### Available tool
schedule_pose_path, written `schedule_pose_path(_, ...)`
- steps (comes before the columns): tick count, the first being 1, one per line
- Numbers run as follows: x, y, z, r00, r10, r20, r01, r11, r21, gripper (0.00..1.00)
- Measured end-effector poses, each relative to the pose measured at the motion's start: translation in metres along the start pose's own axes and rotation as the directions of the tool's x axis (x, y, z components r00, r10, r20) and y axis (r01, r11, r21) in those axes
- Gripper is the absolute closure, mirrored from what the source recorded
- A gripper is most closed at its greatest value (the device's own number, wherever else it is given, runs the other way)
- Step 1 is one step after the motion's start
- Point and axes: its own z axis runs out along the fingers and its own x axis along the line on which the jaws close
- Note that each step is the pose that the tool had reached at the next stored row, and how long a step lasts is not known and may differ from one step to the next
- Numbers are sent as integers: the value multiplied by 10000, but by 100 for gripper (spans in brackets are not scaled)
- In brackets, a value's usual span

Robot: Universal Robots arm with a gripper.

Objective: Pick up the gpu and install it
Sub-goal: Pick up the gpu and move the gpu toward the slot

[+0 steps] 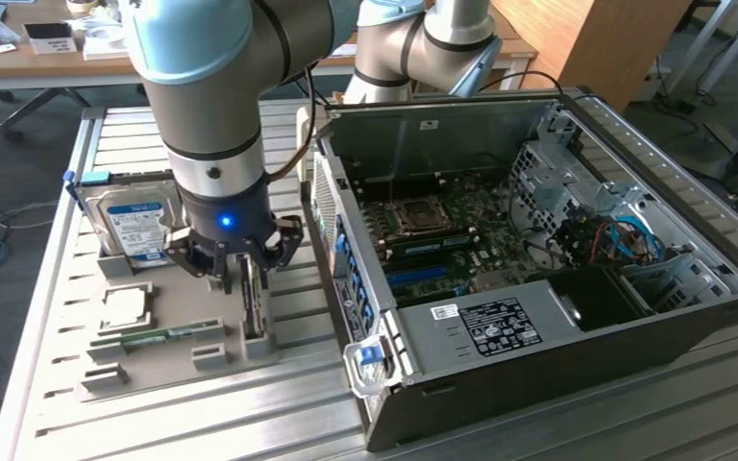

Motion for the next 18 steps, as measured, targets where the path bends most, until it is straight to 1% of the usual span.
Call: schedule_pose_path(18, -10, 11, 4, 10000, 0, -2, 0, 10000, 1, 53)
